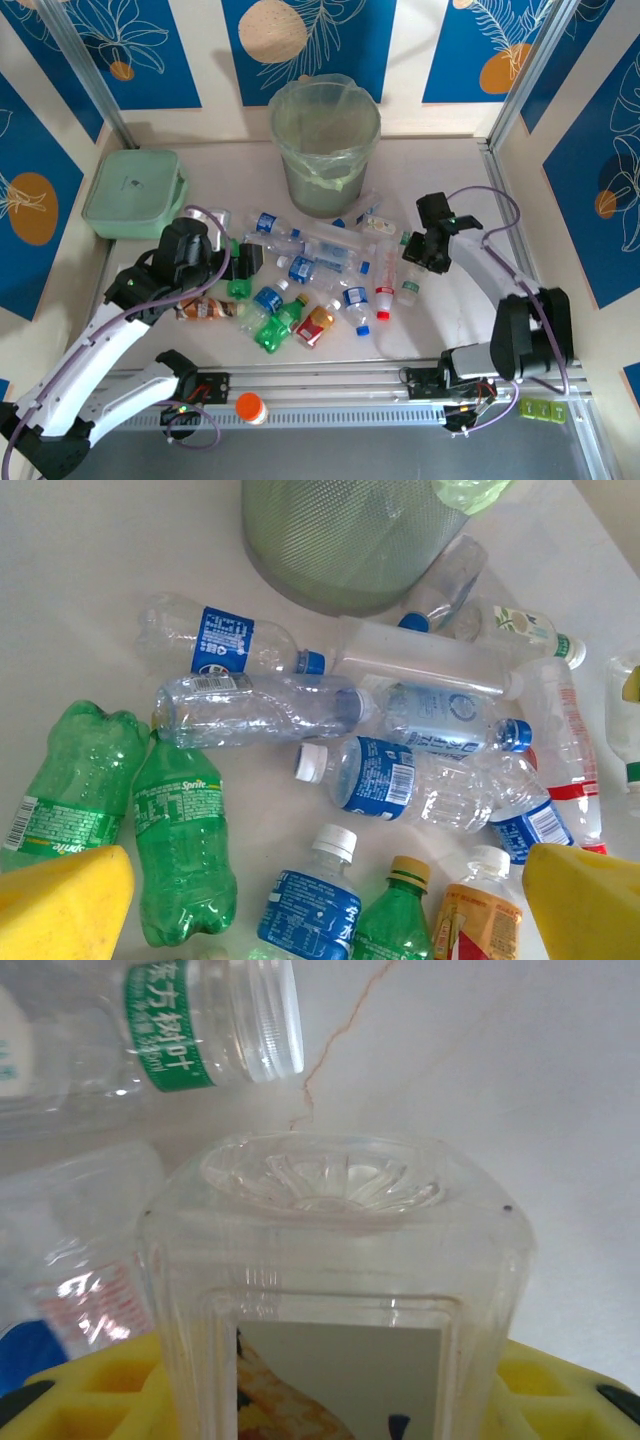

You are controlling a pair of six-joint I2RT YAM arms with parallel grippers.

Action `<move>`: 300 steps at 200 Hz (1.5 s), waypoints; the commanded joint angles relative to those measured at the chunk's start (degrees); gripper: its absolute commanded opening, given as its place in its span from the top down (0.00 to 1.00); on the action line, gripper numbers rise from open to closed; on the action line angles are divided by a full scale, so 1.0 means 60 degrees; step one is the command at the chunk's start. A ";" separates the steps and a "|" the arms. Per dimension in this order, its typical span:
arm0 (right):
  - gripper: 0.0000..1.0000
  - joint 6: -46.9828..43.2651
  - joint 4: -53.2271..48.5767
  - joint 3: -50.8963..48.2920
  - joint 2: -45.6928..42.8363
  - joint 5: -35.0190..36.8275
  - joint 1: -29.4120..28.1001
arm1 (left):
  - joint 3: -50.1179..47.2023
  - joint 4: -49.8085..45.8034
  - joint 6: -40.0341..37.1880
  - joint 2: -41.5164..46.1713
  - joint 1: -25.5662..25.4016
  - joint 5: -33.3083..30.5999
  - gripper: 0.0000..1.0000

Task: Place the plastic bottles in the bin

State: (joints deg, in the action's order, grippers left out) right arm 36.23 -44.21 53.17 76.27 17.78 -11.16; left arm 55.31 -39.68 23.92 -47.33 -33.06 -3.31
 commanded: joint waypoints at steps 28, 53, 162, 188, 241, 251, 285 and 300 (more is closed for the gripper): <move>0.62 -0.0036 -0.1158 -0.0038 -0.2267 -0.0549 -0.0688 | 0.0111 0.0164 0.0227 0.0803 0.0061 0.1032 0.01; 0.63 -0.0195 -0.1559 0.0406 -0.3146 -0.0558 -0.1383 | 0.0215 0.0079 0.0235 0.0961 0.0067 0.0700 0.01; 0.62 -0.1588 -0.0598 0.4080 -0.2304 -0.0679 -0.3560 | 0.0918 0.0849 -0.0647 0.0533 0.0075 0.1007 0.01; 0.62 -0.1900 -0.0123 0.5798 -0.0949 -0.1020 -0.3349 | 0.1049 0.1053 -0.0959 0.0434 0.0072 0.0445 0.01; 0.62 -0.1974 0.0144 1.0642 0.2581 -0.1931 -0.2354 | 0.0309 0.1534 -0.1102 0.0520 0.0074 -0.0124 0.01; 0.62 -0.2007 0.0197 1.1593 0.3321 -0.2066 -0.2205 | 0.0178 0.1614 -0.1087 0.0520 0.0079 -0.0137 0.01; 0.62 -0.1967 -0.0118 1.5217 0.6071 -0.2410 -0.1779 | 0.0072 0.1655 -0.1200 0.0417 0.0090 -0.0173 0.01; 0.62 -0.1924 0.0049 1.6169 0.6971 -0.2552 -0.1637 | 0.0040 0.1677 -0.1221 0.0404 0.0104 -0.0237 0.01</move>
State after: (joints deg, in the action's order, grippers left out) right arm 25.04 -43.77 142.08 111.09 5.87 -22.22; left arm 56.01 -31.73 18.06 -45.28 -32.95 -3.29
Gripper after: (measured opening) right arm 0.501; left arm 0.994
